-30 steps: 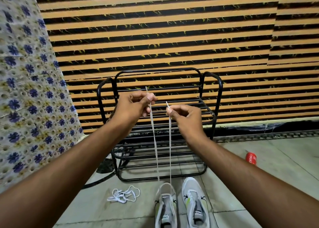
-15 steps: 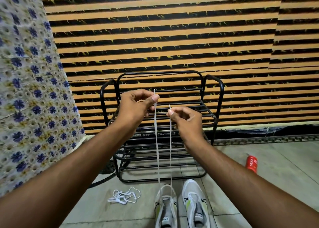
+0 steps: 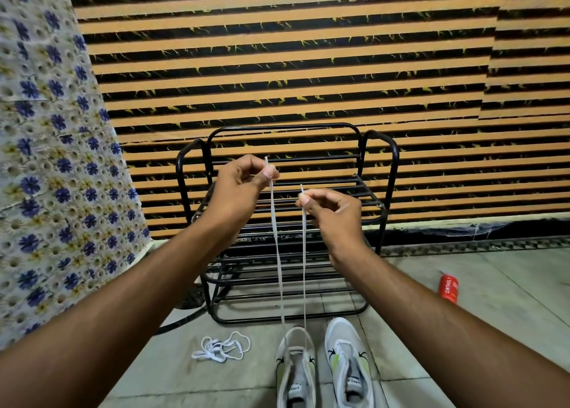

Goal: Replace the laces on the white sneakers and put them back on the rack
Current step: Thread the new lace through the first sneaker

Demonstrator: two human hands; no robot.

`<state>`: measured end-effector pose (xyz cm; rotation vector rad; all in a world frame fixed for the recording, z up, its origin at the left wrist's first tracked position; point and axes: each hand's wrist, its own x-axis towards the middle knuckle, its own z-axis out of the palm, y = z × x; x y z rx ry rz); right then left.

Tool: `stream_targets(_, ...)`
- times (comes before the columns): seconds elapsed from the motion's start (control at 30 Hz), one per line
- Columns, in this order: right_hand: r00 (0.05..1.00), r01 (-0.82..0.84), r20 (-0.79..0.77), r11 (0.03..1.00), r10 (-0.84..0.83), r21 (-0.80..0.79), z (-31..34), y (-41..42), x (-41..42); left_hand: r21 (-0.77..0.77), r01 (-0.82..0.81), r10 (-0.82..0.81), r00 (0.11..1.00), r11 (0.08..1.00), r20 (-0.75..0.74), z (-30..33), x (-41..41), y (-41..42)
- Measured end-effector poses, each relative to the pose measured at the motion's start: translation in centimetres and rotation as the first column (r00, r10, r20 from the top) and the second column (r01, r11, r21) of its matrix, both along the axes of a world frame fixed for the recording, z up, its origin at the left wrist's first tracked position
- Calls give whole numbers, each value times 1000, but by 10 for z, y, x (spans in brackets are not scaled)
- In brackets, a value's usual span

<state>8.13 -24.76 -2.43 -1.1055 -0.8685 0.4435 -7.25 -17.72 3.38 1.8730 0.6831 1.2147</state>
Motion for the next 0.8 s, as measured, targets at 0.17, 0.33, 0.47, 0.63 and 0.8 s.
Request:
stream_targets(0.17,991,-58,115,996,65,-69,-8,-2,12,-152,95,-95,995,984,12,-15,-2,6)
stream_targets(0.33,912,26,407,986,43,-162,-43,5,31,-177,18,-40,992,984,-122,-63,1,15)
stream_targets(0.47,882,21,464,976,84,-216,-89,8,42,-261,0,-47,984,965,-173,-127,7,18)
stream_targets(0.63,808,28,556,930,196,-367,-157,10,56,-77,134,-155,842,988,-517,-220,15,44)
stream_targets(0.8,751,23,535,795,387,-606,-228,13,63,-57,173,-136,489,983,-862,-305,30,63)
